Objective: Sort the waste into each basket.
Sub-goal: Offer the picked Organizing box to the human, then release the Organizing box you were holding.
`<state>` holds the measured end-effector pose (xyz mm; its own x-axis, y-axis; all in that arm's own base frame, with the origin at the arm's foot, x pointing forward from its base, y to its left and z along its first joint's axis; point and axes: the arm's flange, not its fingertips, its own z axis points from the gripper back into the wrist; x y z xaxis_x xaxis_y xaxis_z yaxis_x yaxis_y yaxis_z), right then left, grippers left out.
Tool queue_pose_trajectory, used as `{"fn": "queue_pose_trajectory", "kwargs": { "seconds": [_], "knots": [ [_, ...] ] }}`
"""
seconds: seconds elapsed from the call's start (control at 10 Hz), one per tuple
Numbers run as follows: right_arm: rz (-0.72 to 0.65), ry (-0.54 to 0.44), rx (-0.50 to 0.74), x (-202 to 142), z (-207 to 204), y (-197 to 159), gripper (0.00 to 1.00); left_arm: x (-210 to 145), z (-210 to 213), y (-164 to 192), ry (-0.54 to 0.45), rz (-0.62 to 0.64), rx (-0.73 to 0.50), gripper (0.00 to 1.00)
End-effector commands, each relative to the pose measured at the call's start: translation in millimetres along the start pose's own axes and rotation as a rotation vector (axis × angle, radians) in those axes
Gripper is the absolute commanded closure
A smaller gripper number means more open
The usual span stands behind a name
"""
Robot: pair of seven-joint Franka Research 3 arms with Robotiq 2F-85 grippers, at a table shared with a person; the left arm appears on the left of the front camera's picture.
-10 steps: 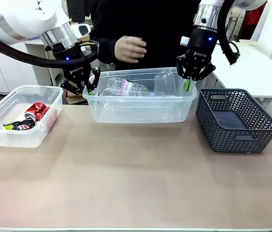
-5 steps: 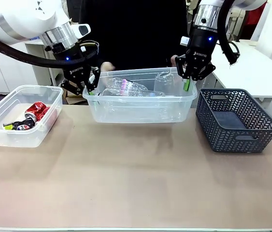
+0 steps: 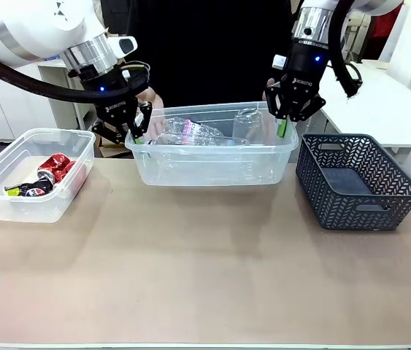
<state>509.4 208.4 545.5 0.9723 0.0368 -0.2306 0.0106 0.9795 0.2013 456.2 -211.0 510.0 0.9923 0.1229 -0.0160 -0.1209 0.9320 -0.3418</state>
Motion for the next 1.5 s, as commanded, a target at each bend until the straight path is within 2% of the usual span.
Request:
{"fn": "queue_pose_trajectory", "kwargs": {
  "seconds": [0.0, 0.2, 0.6, 0.8, 0.9, 1.0, 1.4],
  "knots": [
    [0.04, 0.021, -0.002, 23, 18, 1, 0.95, 23, 13, -4, -0.033, 0.0, -0.035, 0.96],
    [0.075, 0.045, -0.023, 68, 45, -2, 0.95, 75, 27, -13, -0.112, 0.037, -0.064, 0.96],
    [0.081, 0.103, 0.017, 130, 45, -24, 0.95, 136, 8, -16, -0.089, 0.033, -0.065, 0.96],
    [0.059, 0.134, 0.03, 152, 32, -35, 0.95, 157, -9, -14, -0.063, 0.078, -0.073, 0.96],
    [0.039, 0.062, 0.028, 127, 24, -24, 0.95, 160, -16, -10, -0.041, 0.093, -0.073, 0.96],
    [0.039, 0.062, 0.028, 127, 24, -24, 0.95, 133, -17, -18, -0.017, 0.014, -0.055, 0.96],
    [0.039, 0.062, 0.028, 127, 24, -24, 0.95, 133, -17, -18, -0.017, 0.014, -0.055, 0.96]
  ]
}}
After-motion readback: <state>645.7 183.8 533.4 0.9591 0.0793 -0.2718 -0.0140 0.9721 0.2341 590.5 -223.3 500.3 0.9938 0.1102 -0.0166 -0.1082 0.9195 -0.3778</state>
